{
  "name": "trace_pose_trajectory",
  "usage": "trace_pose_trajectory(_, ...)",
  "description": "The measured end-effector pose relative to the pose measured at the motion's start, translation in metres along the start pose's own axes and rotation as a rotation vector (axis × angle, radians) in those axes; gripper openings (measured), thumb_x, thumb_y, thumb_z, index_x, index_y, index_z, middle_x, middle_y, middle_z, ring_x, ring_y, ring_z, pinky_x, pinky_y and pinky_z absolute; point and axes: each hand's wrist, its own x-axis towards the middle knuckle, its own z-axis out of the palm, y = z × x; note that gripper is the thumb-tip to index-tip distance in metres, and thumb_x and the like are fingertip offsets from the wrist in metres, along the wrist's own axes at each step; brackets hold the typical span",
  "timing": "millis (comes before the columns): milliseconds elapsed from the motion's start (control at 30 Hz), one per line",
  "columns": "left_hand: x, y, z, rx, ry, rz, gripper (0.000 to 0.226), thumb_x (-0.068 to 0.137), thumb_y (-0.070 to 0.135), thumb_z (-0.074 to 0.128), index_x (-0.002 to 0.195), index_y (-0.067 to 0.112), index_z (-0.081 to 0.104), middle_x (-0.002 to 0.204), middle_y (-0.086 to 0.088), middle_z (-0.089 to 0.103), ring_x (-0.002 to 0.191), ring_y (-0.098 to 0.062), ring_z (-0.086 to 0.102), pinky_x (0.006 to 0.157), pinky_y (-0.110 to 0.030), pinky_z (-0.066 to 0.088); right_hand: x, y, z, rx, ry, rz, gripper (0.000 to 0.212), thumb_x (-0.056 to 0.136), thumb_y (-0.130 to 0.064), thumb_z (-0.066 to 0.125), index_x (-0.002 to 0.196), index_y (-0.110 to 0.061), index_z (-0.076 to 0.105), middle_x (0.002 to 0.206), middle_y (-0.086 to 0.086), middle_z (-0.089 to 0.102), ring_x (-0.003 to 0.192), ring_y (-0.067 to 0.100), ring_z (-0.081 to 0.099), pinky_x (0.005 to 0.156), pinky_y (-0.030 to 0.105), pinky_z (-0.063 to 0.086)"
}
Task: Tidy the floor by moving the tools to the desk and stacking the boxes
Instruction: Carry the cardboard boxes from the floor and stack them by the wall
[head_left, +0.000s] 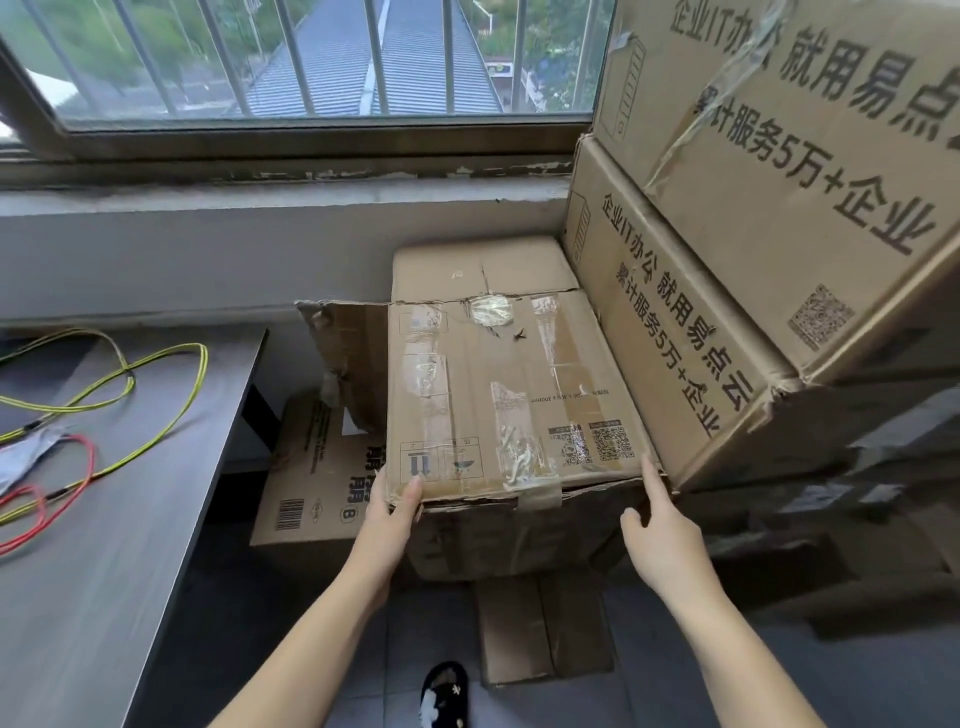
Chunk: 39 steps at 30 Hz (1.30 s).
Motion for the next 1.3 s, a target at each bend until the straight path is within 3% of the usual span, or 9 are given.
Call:
trace_pose_trajectory(133,-0.007,0.006,0.001,0.033,0.007,0.017,0.048,0.093,0.041,0.050,0.138,0.030,0.038,0.124,0.018,0.054,0.124,-0.009,0.048,0.110,-0.039,0.036,-0.010,-0.001,-0.009,0.059,-0.023,-0.027,0.065,0.099,-0.019,0.041,0.150,-0.035,0.005,0.122,0.021,0.058,0.109,0.032,0.056,0.082,0.032,0.043)
trace_pose_trajectory(233,-0.016,0.017,0.001,0.146,0.077,0.042,0.054,0.094,0.041,0.049,0.143,0.029,0.031,0.138,0.007,0.048,0.127,-0.015,0.045,0.108,-0.040,0.036,-0.015,0.005,-0.017,0.168,-0.031,-0.105,0.066,0.097,-0.022,0.047,0.150,-0.035,0.010,0.138,0.010,0.050,0.117,0.022,0.054,0.091,0.025,0.037)
trace_pose_trajectory(367,-0.048,0.044,0.003,0.307,0.111,0.269,0.055,0.093,0.033,0.055,0.142,0.030,0.030,0.142,0.005,0.037,0.122,-0.001,0.038,0.101,-0.026,0.031,-0.040,0.015,-0.035,0.308,-0.053,-0.314,0.059,0.094,-0.025,0.052,0.143,-0.043,0.024,0.137,-0.011,0.048,0.117,-0.001,0.049,0.091,0.015,0.038)
trace_pose_trajectory(467,-0.083,0.057,0.003,0.312,0.038,0.393,0.050,0.080,0.042,0.059,0.127,0.041,0.040,0.131,0.020,0.046,0.116,0.014,0.044,0.100,-0.025,0.038,-0.065,0.034,-0.041,0.326,-0.064,-0.419,0.054,0.085,-0.037,0.053,0.132,-0.053,0.030,0.131,-0.026,0.048,0.120,-0.011,0.045,0.103,0.026,0.038)
trace_pose_trajectory(600,-0.129,0.037,0.001,0.348,-0.089,0.446,0.055,0.072,0.051,0.056,0.126,0.049,0.048,0.126,0.020,0.057,0.122,0.004,0.048,0.099,-0.017,0.042,-0.095,0.072,-0.031,0.322,-0.023,-0.455,0.056,0.084,-0.043,0.060,0.128,-0.066,0.034,0.129,-0.038,0.045,0.121,-0.013,0.044,0.104,0.027,0.038)
trace_pose_trajectory(800,-0.167,-0.010,0.004,0.450,-0.254,0.435,0.052,0.071,0.051,0.054,0.119,0.066,0.042,0.124,0.030,0.055,0.119,0.003,0.052,0.096,-0.015,0.042,-0.155,0.122,0.003,0.342,0.110,-0.298,0.064,0.070,-0.056,0.052,0.125,-0.073,0.025,0.132,-0.040,0.040,0.124,-0.014,0.041,0.102,0.013,0.034)
trace_pose_trajectory(1067,-0.150,-0.028,0.000,0.510,-0.619,0.438,0.051,0.066,0.052,0.055,0.113,0.069,0.044,0.118,0.030,0.058,0.115,0.004,0.055,0.093,-0.012,0.044,-0.248,0.140,0.066,0.493,0.502,-0.035,0.063,0.068,-0.052,0.051,0.124,-0.072,0.030,0.128,-0.038,0.047,0.120,-0.010,0.048,0.099,0.016,0.038)
trace_pose_trajectory(1233,-0.142,-0.032,-0.016,0.556,-0.877,0.444,0.050,0.065,0.052,0.055,0.112,0.068,0.046,0.117,0.028,0.060,0.114,0.001,0.057,0.093,-0.015,0.045,-0.305,0.118,0.119,0.621,0.734,0.132,0.059,0.068,-0.050,0.055,0.119,-0.072,0.036,0.123,-0.037,0.052,0.114,-0.012,0.051,0.095,0.005,0.037)
trace_pose_trajectory(1300,-0.144,-0.038,-0.019,0.578,-0.979,0.427,0.050,0.065,0.052,0.055,0.112,0.069,0.046,0.117,0.028,0.061,0.113,0.001,0.057,0.093,-0.015,0.045,-0.330,0.112,0.140,0.656,0.819,0.205,0.062,0.072,-0.037,0.060,0.118,-0.073,0.037,0.121,-0.038,0.053,0.114,-0.012,0.052,0.094,0.005,0.038)
